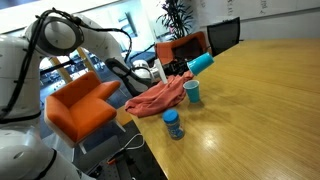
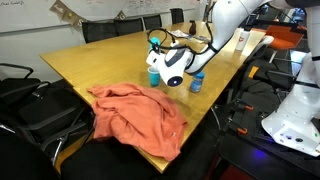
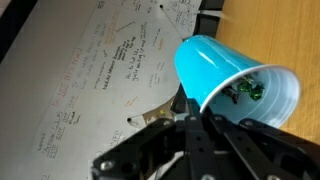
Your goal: Pour the things in the blue cup into the other cup
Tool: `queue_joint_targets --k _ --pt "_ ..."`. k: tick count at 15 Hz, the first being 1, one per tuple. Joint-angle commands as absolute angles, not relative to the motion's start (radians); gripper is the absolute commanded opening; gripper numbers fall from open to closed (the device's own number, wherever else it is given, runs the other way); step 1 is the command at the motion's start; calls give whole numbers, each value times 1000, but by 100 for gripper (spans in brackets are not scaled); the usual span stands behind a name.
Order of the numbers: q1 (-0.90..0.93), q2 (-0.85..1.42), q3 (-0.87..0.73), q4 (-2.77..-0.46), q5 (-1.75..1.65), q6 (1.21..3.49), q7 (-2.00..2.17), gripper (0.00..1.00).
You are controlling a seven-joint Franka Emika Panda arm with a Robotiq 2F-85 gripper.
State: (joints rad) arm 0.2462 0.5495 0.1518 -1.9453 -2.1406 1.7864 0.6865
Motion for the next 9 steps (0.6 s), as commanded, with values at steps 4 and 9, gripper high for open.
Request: queue_joint_targets --k 4,9 --pt "245 544 167 -1977 -2199 1715 626 1" --pt "240 545 172 -1986 -2226 1700 601 1"
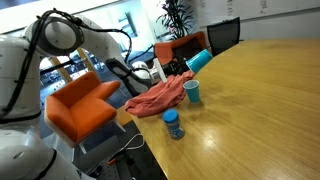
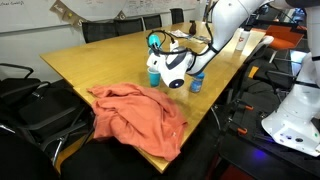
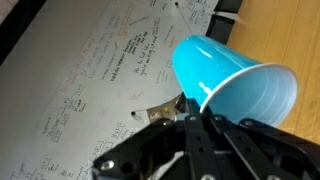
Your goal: Pour the things in the blue cup into the other cup
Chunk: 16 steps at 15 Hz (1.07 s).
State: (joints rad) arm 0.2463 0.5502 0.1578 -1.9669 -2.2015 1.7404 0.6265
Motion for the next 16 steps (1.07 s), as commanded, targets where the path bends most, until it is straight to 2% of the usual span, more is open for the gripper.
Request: queue_joint_targets --k 1,8,16 --pt "240 544 173 -1987 -2228 1698 597 1" --pt "211 526 181 -1972 -2182 1715 600 1" --pt "62 382 175 -1897 -1830 1894 609 1"
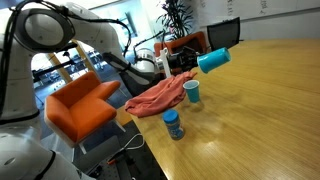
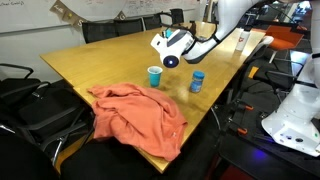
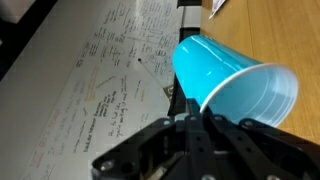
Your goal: Pour the things in the blue cup into the other cup
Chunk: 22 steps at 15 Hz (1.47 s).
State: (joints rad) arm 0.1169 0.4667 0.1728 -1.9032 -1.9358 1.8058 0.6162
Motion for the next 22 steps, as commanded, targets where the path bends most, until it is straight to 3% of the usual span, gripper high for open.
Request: queue_joint_targets --k 1,22 --pt "44 363 168 -1885 -1784 1925 608 1" --pt "-38 363 -39 -1785 -564 2371 618 1"
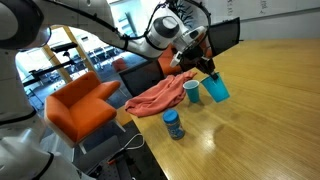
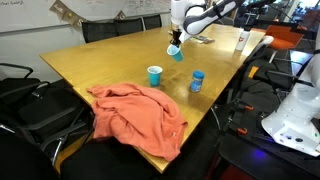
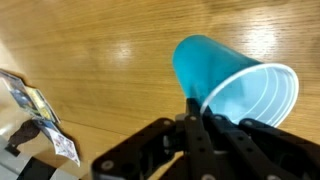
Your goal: Pour the things in the blue cup into the other cup
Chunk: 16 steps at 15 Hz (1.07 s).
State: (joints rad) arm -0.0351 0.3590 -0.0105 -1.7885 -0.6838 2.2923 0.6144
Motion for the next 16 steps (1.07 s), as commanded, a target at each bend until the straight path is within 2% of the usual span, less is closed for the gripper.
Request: queue_joint_targets --k 1,6,8,9,16 --pt "-37 362 -54 -1792 -517 2414 619 1" --pt "-36 374 -119 -1837 -303 2687 621 1" --pt "2 385 -156 -1813 -297 2645 594 1" --pt "5 390 -166 -1815 -291 2653 592 4" --pt "-8 429 -178 -1807 -203 2667 602 1"
